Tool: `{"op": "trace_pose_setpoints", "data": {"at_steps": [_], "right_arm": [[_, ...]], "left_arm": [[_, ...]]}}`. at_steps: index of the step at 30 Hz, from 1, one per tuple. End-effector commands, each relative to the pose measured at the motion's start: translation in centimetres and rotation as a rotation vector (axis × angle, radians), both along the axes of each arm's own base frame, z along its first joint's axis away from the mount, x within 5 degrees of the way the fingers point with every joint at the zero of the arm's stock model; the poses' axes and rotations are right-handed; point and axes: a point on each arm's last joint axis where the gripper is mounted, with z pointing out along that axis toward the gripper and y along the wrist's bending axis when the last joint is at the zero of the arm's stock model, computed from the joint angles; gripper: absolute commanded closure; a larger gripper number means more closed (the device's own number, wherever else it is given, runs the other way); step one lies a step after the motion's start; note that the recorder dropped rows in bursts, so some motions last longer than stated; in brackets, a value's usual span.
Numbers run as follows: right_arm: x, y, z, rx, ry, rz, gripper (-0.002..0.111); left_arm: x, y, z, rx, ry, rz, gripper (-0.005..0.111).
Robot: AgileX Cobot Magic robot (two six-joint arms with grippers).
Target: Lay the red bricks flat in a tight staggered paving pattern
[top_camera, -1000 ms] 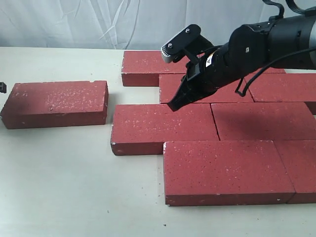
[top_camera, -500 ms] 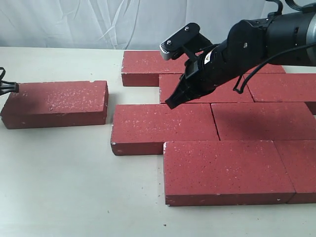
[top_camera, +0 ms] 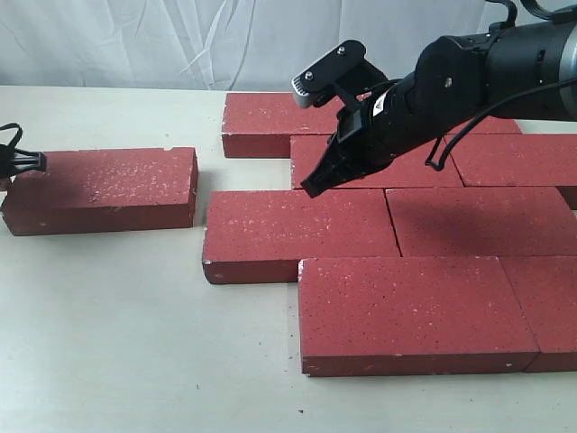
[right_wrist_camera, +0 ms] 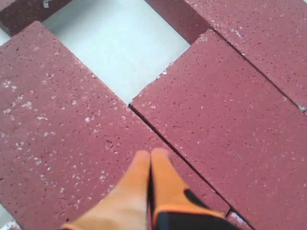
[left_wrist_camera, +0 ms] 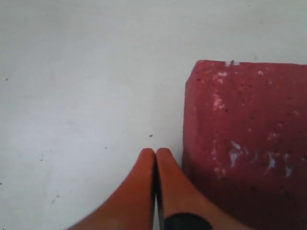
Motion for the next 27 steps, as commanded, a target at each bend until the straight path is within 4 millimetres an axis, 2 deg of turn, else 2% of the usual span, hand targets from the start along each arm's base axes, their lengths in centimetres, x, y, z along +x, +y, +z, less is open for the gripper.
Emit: {"op": "trace_pose_setpoints", "data": {"at_steps": [1, 7, 10, 14, 16, 21, 27], "right_arm": [[0.3, 0.0, 0.3, 0.010, -0.022, -0.003, 0.109], [0.2, 0.1, 0.3, 0.028, -0.011, -0.016, 0.109], [-0.2, 0.9, 0.3, 0.050, 0.000, -0.005, 0.109], [-1.8, 3.7, 0.5, 0.031, -0.052, 0.155, 0.109], [-1.9, 5.2, 0.8, 0.018, -0.086, 0.226, 0.109], [0.2, 10.0, 2.1, 0.067, 0.054, 0.299, 0.109], [2.5, 14.9, 1.3, 0.032, 0.158, 0.418, 0.109]], "left_arm": [[0.1, -1.4, 0.0, -0.010, 0.003, -0.028, 0.107], [0.4, -2.4, 0.1, -0.008, -0.009, -0.056, 0.107], [0.4, -2.4, 0.2, -0.005, -0.015, -0.057, 0.107], [0.6, -2.4, 0.3, -0.001, -0.033, -0.056, 0.107], [0.7, -2.4, 0.3, 0.001, -0.041, -0.055, 0.107], [0.7, -2.4, 0.3, 0.001, -0.042, -0.055, 0.107], [0.8, -2.3, 0.4, 0.002, -0.058, -0.051, 0.107]]}}
